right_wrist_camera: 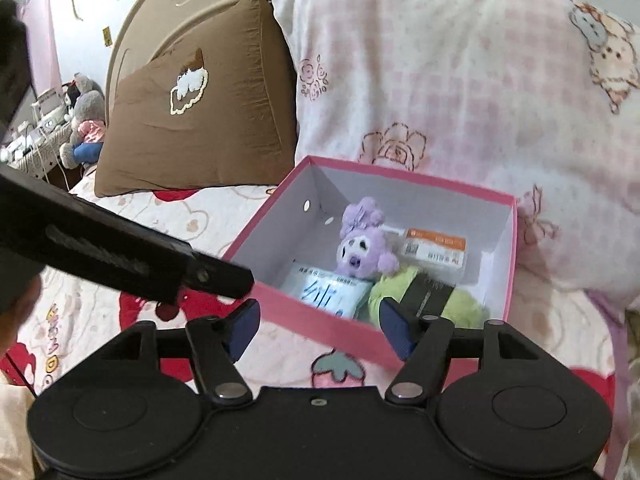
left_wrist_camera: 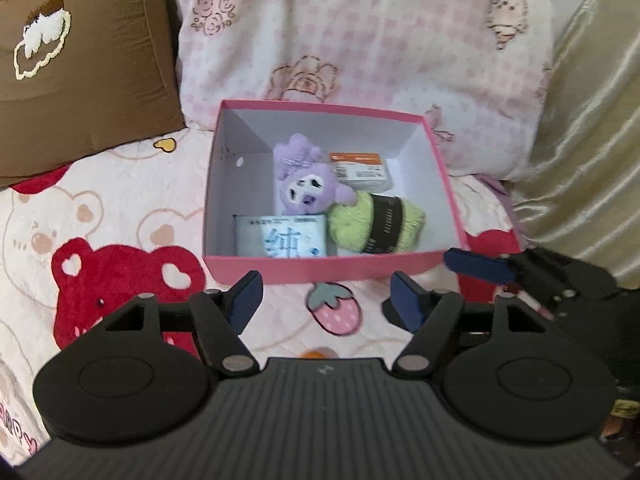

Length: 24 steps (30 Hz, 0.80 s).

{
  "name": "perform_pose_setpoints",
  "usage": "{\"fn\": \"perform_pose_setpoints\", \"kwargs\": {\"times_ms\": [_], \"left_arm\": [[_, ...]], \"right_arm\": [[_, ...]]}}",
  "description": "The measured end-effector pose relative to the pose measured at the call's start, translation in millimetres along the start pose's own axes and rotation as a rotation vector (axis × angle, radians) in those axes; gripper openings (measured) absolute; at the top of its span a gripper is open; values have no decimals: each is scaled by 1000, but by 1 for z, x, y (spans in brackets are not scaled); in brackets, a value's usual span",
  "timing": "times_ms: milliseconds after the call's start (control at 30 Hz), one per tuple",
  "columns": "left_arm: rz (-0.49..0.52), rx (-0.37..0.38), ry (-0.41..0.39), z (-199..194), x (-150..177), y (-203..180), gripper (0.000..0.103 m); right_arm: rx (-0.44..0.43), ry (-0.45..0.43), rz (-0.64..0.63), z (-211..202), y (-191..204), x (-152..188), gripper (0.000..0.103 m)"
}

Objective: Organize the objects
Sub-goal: 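Withdraw the open left tool from the box toward the orange sponge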

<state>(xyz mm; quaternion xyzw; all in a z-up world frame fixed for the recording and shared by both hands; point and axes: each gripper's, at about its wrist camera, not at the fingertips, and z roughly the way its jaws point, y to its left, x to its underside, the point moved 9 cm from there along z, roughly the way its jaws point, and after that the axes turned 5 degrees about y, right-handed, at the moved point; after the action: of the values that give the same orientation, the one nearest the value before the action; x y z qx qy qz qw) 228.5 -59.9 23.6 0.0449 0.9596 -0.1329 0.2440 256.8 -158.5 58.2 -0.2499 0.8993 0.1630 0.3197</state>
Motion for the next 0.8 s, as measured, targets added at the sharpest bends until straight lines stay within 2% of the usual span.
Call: {"fn": "perform_pose_setpoints", "kwargs": {"times_ms": [67,133,167,267,333,433,800], "left_arm": [[11,3,-11,-11,5,-4,73],[27,-22,-28,-20,9,-6,78],[33,-35,-35,-25,11,-7,79],[45,-56,-46,-36,17,-9,85],[49,-57,-53,-43,22,-10,92],[64,-50,-55,-51,29,-13,96],[95,-27,-21,-59,61,-8,98]], "right_arm": [[-5,-7,7,-7,4,4,74],[5,-15,11,-16,7,6,90],[12,-23,11,-21,8,7,91],[41,-40,-7,-36,14,10,93],[59,-44,-24,-45,19,13,94],[73,-44,-47,-57,26,18,94],[124,-37,-114,-87,45,40,94]]}}
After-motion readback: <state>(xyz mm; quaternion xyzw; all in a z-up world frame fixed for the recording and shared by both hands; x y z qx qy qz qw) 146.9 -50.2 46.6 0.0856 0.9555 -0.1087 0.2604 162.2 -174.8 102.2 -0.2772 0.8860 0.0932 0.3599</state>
